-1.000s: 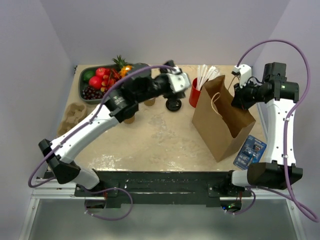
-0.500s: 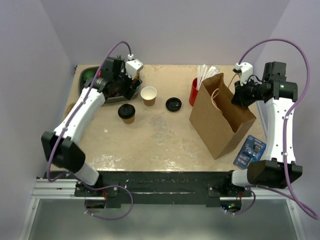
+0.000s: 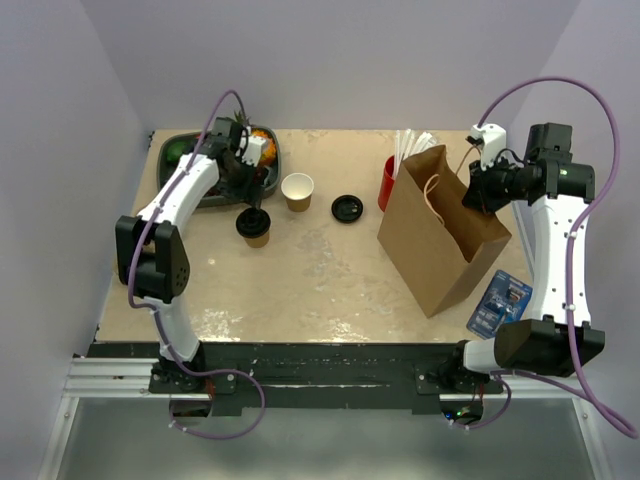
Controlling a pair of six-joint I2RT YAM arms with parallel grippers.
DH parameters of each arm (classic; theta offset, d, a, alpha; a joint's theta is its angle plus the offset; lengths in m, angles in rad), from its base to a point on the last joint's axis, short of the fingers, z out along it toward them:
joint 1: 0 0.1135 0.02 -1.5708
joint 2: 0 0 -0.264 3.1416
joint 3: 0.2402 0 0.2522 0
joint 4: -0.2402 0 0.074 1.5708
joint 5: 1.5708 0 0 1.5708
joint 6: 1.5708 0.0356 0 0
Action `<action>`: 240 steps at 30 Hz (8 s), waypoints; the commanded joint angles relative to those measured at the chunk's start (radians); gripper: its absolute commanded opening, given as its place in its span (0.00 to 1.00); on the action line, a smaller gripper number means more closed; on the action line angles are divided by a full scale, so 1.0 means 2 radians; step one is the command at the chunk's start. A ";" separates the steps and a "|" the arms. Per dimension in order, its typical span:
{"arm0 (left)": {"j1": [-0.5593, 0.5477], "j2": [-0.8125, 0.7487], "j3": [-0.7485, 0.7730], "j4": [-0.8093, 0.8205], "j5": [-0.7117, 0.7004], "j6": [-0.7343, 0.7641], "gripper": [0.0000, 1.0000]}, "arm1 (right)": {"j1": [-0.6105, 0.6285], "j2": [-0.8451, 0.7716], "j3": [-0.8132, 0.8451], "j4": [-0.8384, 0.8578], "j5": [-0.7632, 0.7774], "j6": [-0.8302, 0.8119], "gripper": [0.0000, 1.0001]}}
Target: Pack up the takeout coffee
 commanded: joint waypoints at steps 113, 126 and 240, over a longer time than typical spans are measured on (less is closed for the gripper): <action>-0.021 -0.106 -0.035 -0.063 0.209 0.085 0.00 | 0.000 -0.003 0.025 -0.012 0.008 -0.011 0.00; -0.053 -0.211 0.010 0.278 0.378 0.088 0.00 | 0.027 -0.029 0.048 -0.048 -0.005 -0.033 0.00; -0.429 0.018 0.113 0.112 0.084 0.643 0.00 | 0.127 -0.125 -0.028 -0.051 -0.013 0.002 0.00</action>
